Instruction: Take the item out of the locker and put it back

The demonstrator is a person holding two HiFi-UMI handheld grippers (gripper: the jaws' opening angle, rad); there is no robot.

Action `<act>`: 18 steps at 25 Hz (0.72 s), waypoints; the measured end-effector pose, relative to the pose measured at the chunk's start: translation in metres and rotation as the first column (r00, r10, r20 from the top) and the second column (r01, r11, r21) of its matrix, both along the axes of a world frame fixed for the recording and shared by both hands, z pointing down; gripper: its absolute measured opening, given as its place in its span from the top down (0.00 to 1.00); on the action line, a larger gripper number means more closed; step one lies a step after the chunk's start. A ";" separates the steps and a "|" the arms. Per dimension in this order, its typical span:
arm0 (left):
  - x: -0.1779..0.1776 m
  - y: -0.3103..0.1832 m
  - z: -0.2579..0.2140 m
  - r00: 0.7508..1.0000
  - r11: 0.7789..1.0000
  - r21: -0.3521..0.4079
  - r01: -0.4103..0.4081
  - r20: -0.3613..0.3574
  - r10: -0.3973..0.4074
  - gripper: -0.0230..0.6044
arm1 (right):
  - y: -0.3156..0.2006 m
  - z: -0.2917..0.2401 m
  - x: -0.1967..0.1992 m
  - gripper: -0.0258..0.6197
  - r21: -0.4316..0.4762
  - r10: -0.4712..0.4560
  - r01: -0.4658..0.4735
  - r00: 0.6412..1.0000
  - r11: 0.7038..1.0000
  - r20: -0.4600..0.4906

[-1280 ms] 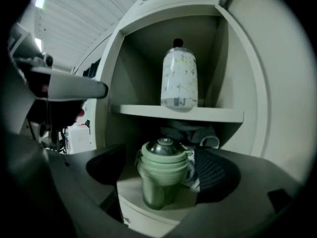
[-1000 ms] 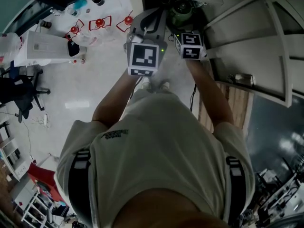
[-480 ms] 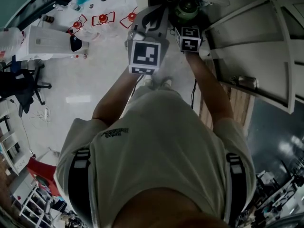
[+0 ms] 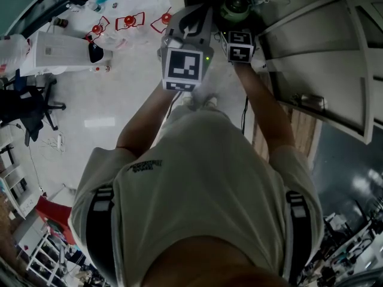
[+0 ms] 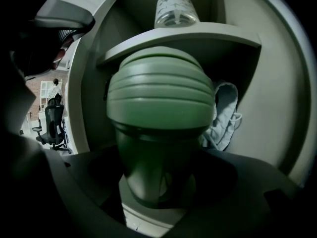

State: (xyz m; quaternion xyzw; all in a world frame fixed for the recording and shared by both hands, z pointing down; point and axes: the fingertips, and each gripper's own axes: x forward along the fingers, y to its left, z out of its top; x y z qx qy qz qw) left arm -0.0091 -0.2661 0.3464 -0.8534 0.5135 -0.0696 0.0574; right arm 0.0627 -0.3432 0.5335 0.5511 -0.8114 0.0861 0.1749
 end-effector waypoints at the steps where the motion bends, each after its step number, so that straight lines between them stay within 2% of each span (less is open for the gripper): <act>1: 0.001 0.000 0.000 1.000 1.000 -0.001 0.000 -0.004 0.000 0.94 | 0.000 0.001 -0.001 0.33 -0.003 -0.003 0.003 1.000 1.000 0.005; 11: -0.001 0.004 0.002 1.000 1.000 -0.011 0.007 -0.009 -0.007 0.94 | 0.007 -0.009 0.004 0.33 0.014 0.002 -0.002 1.000 1.000 0.018; 18: 0.001 0.008 0.001 1.000 1.000 -0.001 0.004 -0.005 -0.004 0.94 | 0.022 -0.042 0.005 0.33 0.051 -0.023 0.021 0.998 0.998 0.055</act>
